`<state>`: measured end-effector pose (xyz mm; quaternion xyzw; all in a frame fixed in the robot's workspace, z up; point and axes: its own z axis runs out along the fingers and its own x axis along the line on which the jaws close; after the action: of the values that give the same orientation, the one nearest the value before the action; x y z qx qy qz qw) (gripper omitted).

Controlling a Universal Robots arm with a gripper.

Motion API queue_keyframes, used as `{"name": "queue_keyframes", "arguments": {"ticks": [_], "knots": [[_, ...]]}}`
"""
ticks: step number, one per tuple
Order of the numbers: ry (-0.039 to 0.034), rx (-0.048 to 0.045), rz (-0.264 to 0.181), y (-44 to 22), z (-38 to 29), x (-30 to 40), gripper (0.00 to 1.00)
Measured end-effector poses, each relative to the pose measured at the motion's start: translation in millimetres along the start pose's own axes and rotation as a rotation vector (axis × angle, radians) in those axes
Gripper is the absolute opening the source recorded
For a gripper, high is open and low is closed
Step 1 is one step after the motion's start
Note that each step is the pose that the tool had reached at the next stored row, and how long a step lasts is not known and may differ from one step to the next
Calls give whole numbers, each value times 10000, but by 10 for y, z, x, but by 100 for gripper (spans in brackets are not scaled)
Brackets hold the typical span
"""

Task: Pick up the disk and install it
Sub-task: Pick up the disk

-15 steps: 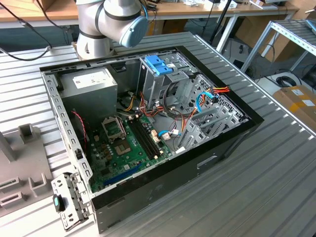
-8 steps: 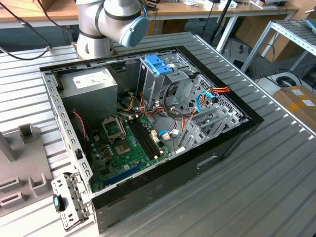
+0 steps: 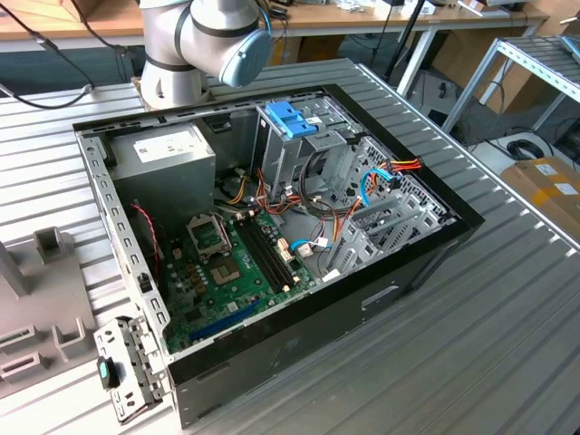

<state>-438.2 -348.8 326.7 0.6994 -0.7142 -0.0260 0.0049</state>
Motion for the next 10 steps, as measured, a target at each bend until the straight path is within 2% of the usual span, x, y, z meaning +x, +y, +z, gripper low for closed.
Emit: {"name": "queue_keyframes", "arguments": {"ticks": [10], "knots": [[1,-1,0,3,-59,-2,37]]}}
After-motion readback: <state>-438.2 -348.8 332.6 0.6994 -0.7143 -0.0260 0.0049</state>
